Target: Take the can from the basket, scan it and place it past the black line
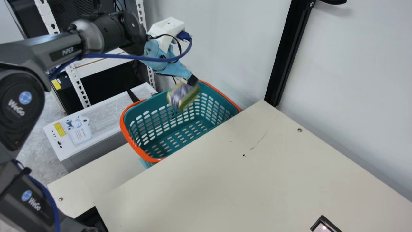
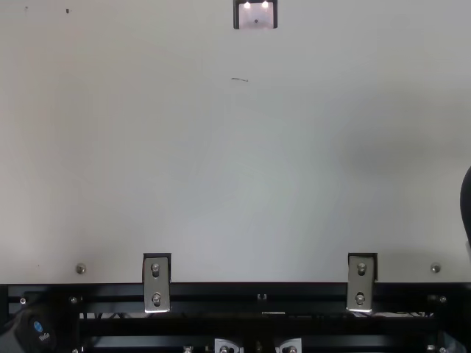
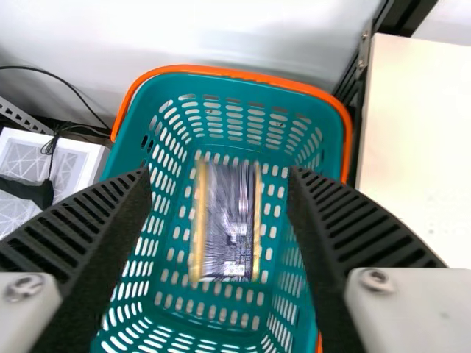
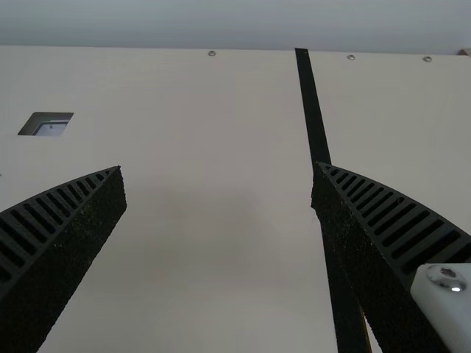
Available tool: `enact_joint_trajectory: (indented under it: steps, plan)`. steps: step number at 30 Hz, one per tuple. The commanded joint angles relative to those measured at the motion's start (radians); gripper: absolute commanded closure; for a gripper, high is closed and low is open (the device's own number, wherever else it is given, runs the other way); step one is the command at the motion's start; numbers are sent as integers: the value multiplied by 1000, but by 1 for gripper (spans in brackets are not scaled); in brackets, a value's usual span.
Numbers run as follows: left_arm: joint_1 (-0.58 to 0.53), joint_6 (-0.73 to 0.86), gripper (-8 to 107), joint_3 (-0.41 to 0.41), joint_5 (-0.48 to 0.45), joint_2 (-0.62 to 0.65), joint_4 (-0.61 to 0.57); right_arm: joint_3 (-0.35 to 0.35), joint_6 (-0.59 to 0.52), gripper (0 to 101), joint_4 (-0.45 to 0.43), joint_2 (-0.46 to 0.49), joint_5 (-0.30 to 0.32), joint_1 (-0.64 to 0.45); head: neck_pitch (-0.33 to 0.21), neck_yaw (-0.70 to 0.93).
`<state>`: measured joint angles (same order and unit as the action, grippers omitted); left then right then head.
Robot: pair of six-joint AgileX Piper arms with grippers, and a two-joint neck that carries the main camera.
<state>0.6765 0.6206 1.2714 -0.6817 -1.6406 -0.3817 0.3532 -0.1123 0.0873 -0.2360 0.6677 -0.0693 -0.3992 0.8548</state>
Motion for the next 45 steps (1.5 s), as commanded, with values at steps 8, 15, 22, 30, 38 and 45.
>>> enact_joint_trajectory:
  steps: [8,15,22,30,38,45]
  plan:
    - [-9,-27,26,-19,-25,64,-20,0,0,0,0,0,0,0,-37,33]
    - [9,-10,9,-49,-40,115,-35,0,0,0,0,0,0,0,-37,33]
    - [44,8,9,-79,-44,140,-25,0,0,0,0,0,0,0,-37,33]
    - [75,24,9,-107,-47,157,-17,0,0,0,0,0,0,0,-37,33]
    - [84,30,9,-131,-40,164,-2,0,0,0,0,0,0,0,-37,33]
    - [71,3,9,-131,-25,153,29,0,0,0,0,0,0,0,-37,33]
